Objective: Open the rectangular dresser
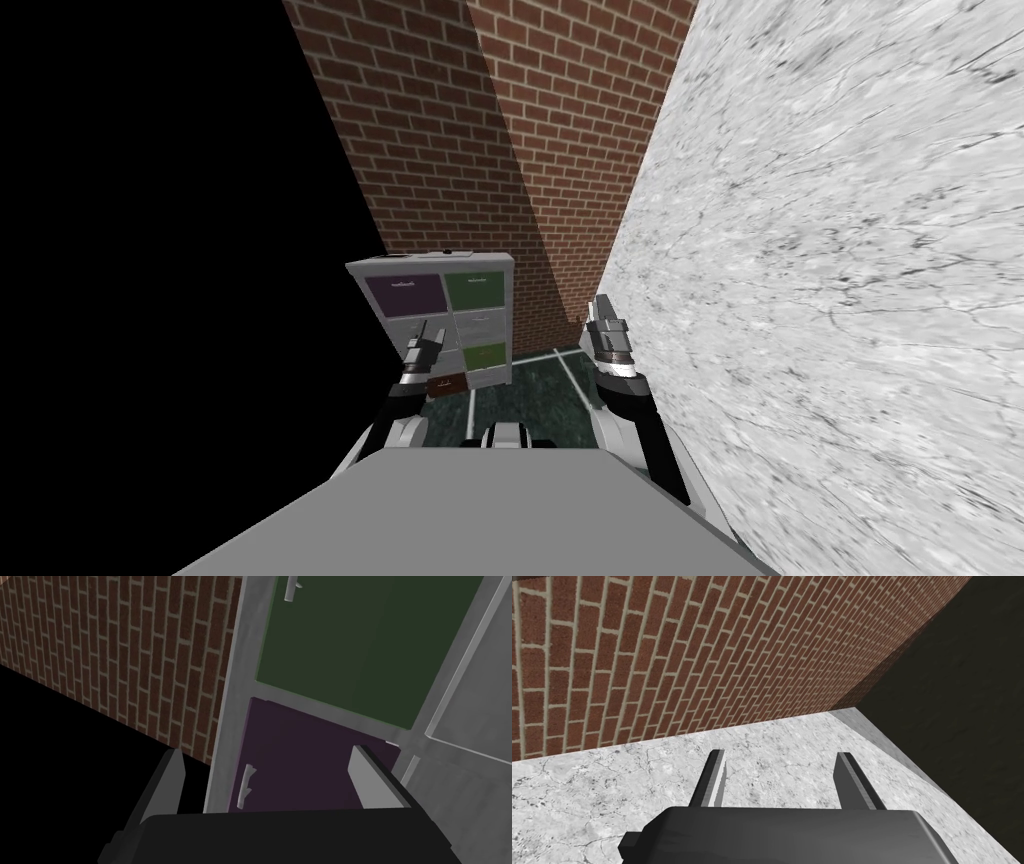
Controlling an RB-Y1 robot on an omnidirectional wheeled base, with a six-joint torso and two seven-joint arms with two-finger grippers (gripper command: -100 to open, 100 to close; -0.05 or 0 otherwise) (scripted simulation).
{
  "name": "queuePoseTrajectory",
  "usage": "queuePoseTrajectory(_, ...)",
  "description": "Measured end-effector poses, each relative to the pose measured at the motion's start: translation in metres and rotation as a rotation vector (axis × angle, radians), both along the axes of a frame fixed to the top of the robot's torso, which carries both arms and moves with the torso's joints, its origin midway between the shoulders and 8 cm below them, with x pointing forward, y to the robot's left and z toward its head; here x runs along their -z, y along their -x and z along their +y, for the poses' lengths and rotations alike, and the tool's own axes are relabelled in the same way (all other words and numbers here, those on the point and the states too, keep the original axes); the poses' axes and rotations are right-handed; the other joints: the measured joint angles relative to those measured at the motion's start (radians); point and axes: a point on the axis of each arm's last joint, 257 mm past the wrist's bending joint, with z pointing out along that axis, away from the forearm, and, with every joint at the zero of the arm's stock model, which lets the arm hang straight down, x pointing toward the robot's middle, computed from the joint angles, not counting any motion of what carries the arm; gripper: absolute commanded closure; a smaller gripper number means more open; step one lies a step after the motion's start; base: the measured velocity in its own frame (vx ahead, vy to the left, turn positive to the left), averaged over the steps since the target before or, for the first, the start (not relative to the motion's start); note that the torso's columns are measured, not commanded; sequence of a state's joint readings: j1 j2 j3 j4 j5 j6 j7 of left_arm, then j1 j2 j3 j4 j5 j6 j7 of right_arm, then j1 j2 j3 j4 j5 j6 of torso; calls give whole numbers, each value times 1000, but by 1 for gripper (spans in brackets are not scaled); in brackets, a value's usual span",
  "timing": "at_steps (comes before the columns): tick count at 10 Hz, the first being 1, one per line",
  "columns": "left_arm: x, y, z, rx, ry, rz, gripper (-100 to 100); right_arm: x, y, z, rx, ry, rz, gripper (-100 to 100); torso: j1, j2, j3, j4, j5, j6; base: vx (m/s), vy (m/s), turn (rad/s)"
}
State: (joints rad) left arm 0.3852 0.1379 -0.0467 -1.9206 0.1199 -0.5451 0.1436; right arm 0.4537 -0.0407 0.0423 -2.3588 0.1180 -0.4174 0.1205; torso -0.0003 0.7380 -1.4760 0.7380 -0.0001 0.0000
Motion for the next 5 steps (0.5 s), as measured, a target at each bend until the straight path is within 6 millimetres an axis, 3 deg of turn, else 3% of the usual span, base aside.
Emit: queuePoseTrajectory(5,34,-9,4,-8,25,55,-100,0,0,0,0,0,0,0,1,0,0,0,0,0,60,-22,-6)
